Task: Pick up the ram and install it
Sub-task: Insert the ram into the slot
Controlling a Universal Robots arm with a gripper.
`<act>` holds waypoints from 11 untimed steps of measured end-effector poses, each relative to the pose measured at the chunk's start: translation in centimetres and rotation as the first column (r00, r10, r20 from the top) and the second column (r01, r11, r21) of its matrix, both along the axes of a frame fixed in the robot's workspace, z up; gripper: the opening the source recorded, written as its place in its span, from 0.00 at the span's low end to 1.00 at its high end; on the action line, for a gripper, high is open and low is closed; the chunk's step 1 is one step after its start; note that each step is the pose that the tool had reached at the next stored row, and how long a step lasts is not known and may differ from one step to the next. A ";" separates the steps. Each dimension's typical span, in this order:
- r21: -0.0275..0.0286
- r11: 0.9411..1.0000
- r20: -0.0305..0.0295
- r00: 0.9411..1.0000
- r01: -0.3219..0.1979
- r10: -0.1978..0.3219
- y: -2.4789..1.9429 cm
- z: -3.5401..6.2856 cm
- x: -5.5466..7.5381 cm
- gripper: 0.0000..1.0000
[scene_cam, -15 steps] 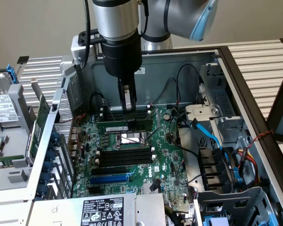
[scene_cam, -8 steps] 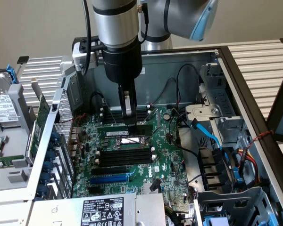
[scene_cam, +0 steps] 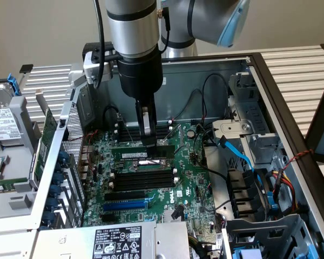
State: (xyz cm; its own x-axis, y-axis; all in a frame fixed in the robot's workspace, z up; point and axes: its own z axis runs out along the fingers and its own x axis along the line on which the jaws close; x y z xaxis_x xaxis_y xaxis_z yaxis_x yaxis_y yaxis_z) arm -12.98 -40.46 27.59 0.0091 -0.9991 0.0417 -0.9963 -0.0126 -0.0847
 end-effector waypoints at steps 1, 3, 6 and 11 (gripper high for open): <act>0.000 1.000 0.001 1.000 0.000 0.000 0.00 -0.09 0.0 0.14; 0.000 1.000 0.004 1.000 0.000 0.000 0.00 -0.33 0.0 0.14; 0.000 1.000 0.007 1.000 0.000 0.000 0.00 -0.81 0.0 0.14; -0.001 1.000 0.009 1.000 0.000 0.000 0.00 -1.37 -0.1 0.14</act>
